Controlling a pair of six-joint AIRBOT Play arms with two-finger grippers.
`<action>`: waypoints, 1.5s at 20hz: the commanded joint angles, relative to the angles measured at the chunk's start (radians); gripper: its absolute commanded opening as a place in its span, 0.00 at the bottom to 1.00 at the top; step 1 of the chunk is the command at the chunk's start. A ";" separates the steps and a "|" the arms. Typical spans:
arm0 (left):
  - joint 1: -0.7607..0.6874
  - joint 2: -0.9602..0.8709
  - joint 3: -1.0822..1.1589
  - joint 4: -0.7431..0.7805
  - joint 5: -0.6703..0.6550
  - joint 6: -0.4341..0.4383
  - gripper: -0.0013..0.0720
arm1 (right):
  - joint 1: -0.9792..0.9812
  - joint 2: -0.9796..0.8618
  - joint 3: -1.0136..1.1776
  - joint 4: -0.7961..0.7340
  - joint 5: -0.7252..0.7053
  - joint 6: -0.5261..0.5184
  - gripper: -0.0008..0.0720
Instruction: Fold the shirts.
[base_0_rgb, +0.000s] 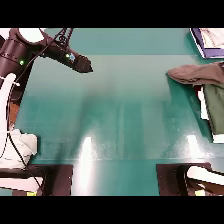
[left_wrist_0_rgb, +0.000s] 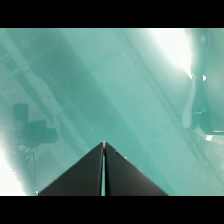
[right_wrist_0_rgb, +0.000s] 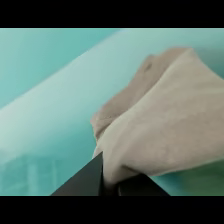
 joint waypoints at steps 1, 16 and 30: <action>-0.014 0.000 0.000 -0.003 0.002 -0.022 0.05 | -0.061 -0.056 0.132 -0.007 0.003 -0.010 0.03; -0.014 0.000 0.000 0.002 -0.015 -0.018 0.05 | -0.204 0.025 0.380 -0.012 0.172 -0.034 0.03; -0.014 0.000 -0.001 0.002 -0.015 -0.011 0.05 | -0.393 0.373 -0.140 -0.577 0.339 0.115 0.82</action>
